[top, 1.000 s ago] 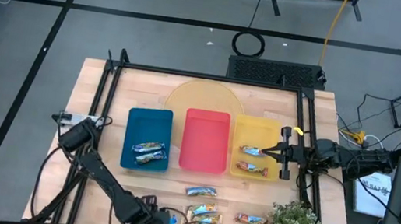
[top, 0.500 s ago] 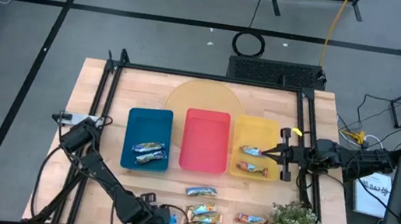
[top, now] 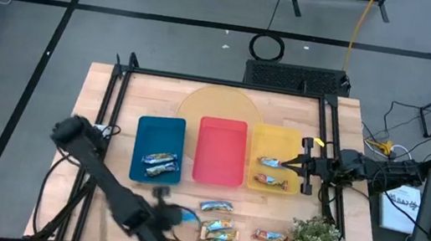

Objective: Pick and place Granola Bars by type
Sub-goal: Put the blue granola bar into the blue bin, then put the red granola bar into the yellow bin

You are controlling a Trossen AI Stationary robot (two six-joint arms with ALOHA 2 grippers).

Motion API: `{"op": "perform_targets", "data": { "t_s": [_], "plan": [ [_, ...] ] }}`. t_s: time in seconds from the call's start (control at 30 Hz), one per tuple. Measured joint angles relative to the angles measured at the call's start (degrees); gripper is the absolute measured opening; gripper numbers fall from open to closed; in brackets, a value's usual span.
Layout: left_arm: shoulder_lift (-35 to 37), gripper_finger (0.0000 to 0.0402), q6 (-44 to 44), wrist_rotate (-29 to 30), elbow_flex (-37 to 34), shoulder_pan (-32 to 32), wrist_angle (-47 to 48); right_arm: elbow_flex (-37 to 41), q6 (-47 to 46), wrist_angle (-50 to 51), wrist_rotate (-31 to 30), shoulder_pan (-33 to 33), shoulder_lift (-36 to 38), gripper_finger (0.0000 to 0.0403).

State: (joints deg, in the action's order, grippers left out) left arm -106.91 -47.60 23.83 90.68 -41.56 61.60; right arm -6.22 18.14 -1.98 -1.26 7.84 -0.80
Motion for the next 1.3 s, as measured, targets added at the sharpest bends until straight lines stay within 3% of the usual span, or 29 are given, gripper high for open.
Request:
{"op": "perform_targets", "data": {
  "t_s": [0.13,0.23,0.43,0.63,0.77,0.93,1.1,1.2,1.3],
  "plan": [
    [8.6,0.0035,-3.5,13.3,0.4,-0.1,10.8,0.0,0.2,0.0,0.0,0.0,0.0,0.0000],
    [13.9,0.0034,-9.0,17.1,-3.0,1.1,21.1,0.0,0.2,0.0,0.0,0.0,0.0,0.0000],
    [18.9,0.0033,-15.6,10.3,-17.2,6.8,22.8,0.0,1.6,0.0,0.0,0.0,0.0,0.0000],
    [19.1,0.0033,-9.0,2.0,-33.1,11.2,6.8,0.0,1.7,0.0,-0.1,0.0,0.0,0.0000],
    [19.1,0.0038,-5.4,-1.8,-38.1,13.2,-3.8,0.0,1.7,0.1,-0.1,0.0,0.0,0.0000],
    [19.2,0.0077,-3.8,-5.5,-38.6,14.3,-6.0,0.0,1.4,0.1,-0.1,0.0,0.0,0.0000],
    [19.6,0.0155,-3.0,-8.2,-34.2,14.6,-0.4,0.0,1.3,0.3,-0.1,0.0,0.0,0.0000],
    [19.6,0.0201,-2.3,-2.5,-28.5,14.1,5.6,0.0,1.5,0.8,-0.1,0.0,0.0,0.0000],
    [20.3,0.0228,1.7,8.8,-21.1,11.1,5.4,0.0,1.5,0.8,-0.1,0.0,0.0,0.0000]
  ]
}}
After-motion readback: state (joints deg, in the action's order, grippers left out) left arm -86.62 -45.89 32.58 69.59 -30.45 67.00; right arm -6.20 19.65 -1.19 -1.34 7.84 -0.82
